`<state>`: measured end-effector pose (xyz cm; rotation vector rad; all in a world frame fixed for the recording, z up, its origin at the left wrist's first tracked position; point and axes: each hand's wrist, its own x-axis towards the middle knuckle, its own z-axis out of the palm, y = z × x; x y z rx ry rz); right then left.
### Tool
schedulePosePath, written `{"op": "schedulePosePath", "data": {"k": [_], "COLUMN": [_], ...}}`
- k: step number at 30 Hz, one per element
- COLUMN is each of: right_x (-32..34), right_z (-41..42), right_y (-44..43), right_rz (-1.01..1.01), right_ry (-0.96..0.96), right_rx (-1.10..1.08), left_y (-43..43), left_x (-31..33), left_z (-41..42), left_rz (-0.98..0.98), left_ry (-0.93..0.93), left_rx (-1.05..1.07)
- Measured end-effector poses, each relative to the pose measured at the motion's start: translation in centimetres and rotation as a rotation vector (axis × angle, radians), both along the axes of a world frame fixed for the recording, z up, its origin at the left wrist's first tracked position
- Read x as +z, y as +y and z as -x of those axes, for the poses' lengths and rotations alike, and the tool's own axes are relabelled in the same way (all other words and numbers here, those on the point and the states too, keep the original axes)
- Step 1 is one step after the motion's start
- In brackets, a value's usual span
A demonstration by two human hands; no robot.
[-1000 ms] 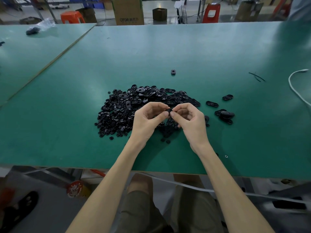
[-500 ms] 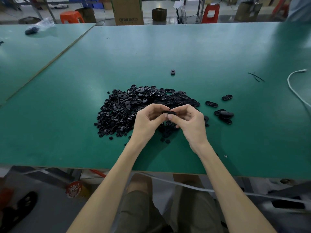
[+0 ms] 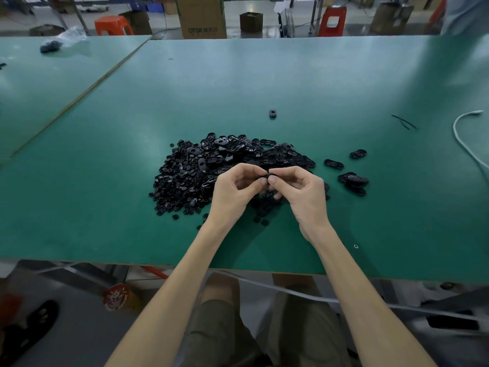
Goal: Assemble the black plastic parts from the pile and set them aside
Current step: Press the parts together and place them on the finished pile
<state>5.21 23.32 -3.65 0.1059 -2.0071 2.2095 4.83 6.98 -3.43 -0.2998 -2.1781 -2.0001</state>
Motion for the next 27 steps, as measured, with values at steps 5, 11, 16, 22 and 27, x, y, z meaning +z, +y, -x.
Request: {"op": "schedulePosePath", "data": {"k": [5, 11, 16, 22, 27], "right_x": [-0.02, -0.15, -0.21, -0.26, -0.27], "right_z": [0.09, 0.25, 0.27, 0.24, 0.20], "right_y": [0.05, 0.02, -0.03, 0.14, 0.13], "right_rz": [-0.001, -0.069, -0.092, -0.031, -0.018], "right_ry": [0.003, -0.012, -0.020, -0.020, -0.022], "right_rx": [0.009, 0.015, 0.021, -0.004, -0.013], "left_y": [0.14, 0.51, 0.69, 0.17, -0.05], "left_x": [0.06, -0.04, -0.15, 0.02, 0.37], "left_z": [0.03, 0.16, 0.20, 0.03, -0.12], "left_rz": [0.014, 0.091, 0.126, 0.050, -0.018], "left_ry": [-0.005, -0.015, -0.016, -0.029, -0.057], "left_rx": [-0.005, 0.024, 0.056, 0.022, -0.022]}}
